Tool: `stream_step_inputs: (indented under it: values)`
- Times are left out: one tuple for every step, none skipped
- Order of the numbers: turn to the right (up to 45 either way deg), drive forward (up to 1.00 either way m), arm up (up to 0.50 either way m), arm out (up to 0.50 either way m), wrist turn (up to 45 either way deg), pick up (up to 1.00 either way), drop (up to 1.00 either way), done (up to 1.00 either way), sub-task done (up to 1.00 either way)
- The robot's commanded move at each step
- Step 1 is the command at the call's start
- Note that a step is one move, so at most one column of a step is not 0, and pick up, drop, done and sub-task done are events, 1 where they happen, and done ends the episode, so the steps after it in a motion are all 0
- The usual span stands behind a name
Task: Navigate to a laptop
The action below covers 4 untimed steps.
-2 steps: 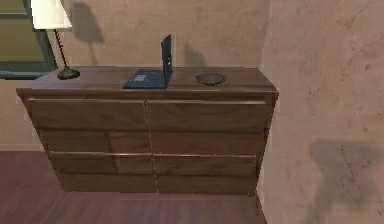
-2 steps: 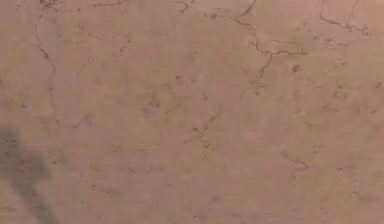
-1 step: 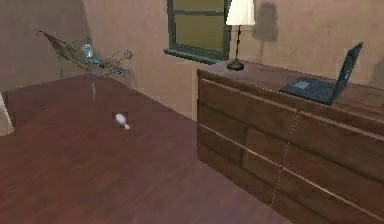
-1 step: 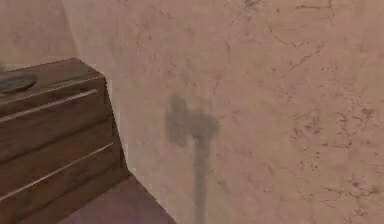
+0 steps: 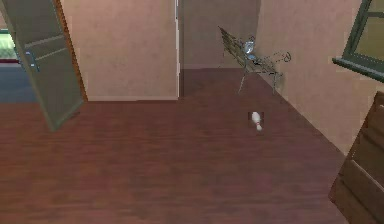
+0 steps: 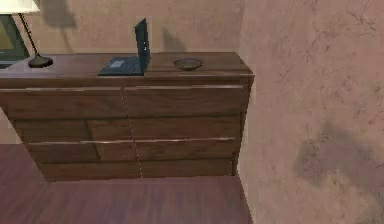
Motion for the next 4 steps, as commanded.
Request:
stream_step_inputs:
  values:
    - [0.0,0.1,0.0,0.0,0.0,0.0,0.0,0.0,0.0]
    - [45.0,0.0,0.0,0.0,0.0,0.0,0.0,0.0,0.0]
    - [39.0,0.0,0.0,0.0,0.0,0.0,0.0,0.0,0.0]
    - [3.0,0.0,0.0,0.0,0.0,0.0,0.0,0.0,0.0]
